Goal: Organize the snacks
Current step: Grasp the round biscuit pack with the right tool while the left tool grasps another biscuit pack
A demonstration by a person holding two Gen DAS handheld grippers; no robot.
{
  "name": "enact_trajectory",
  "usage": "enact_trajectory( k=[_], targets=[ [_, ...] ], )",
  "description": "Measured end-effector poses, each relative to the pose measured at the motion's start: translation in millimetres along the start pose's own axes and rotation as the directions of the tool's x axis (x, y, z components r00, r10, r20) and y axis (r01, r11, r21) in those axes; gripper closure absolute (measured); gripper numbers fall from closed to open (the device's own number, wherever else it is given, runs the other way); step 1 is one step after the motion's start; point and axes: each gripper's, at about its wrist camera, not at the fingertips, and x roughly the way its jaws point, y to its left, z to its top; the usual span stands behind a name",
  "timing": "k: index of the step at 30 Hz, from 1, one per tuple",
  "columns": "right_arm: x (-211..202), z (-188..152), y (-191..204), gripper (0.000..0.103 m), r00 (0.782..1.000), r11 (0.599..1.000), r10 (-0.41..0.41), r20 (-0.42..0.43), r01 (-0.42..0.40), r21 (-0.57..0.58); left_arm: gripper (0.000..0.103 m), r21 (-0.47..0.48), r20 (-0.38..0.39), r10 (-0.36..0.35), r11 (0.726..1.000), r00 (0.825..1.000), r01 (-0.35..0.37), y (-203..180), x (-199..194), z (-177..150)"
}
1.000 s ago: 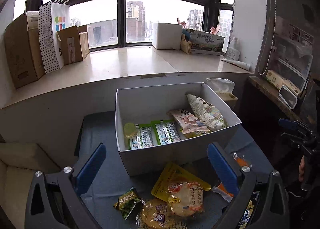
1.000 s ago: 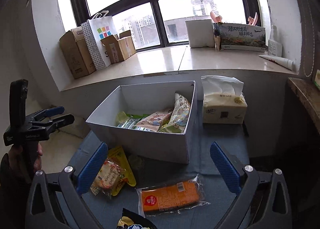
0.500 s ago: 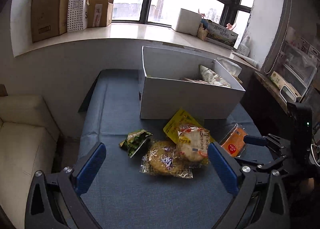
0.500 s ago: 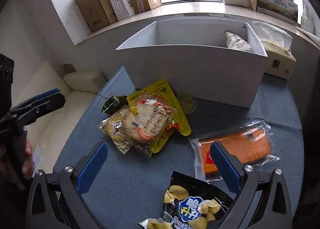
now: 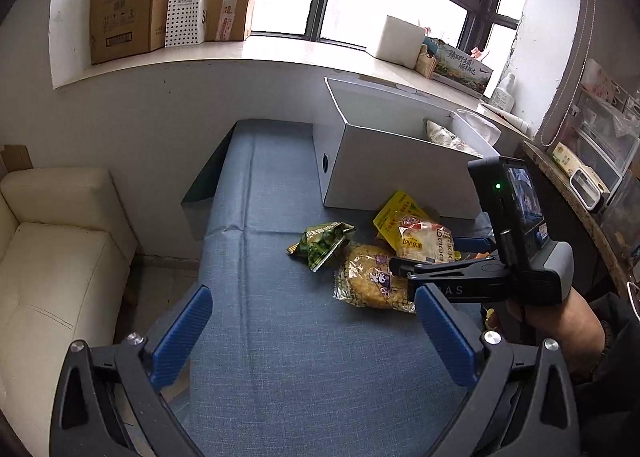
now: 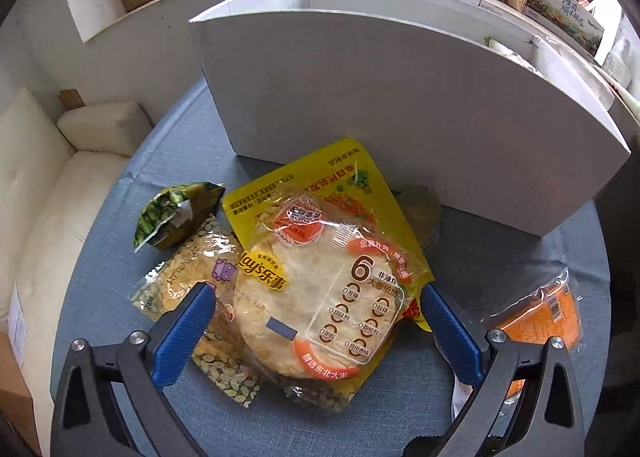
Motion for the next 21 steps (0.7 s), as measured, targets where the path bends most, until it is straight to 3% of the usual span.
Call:
enact_trajectory(
  k=[4,7,16,21],
  targets=[
    [2,-1,-7,0.003,1.0,0.999,0.026,0.018,-0.026,0.019,0.0,-0.003,-0.017,-0.007,1.0,1.0,0.007,3,6,-4],
    [-8,-4,-19,0.023,0.999,0.999,0.02,0.041,-0.022,0.037,0.0,0.009,-0.033,-0.009,1.0,0.999,0.01,-3,14,-6],
    [-68,-29,-73,0.023,0.979,0.981,0.126,0.163,-0.147,0.124,0.0,0.129,-0.132,-0.014,0.991,0.991,0.031,-47,63,-11],
    [-96,-44,-102,0.023,0.969,0.972,0.122,0.214,-0.16,0.171,0.0,0.168,-0.207,-0.012,0.985,0.978,0.048,-67,104,-9]
  ],
)
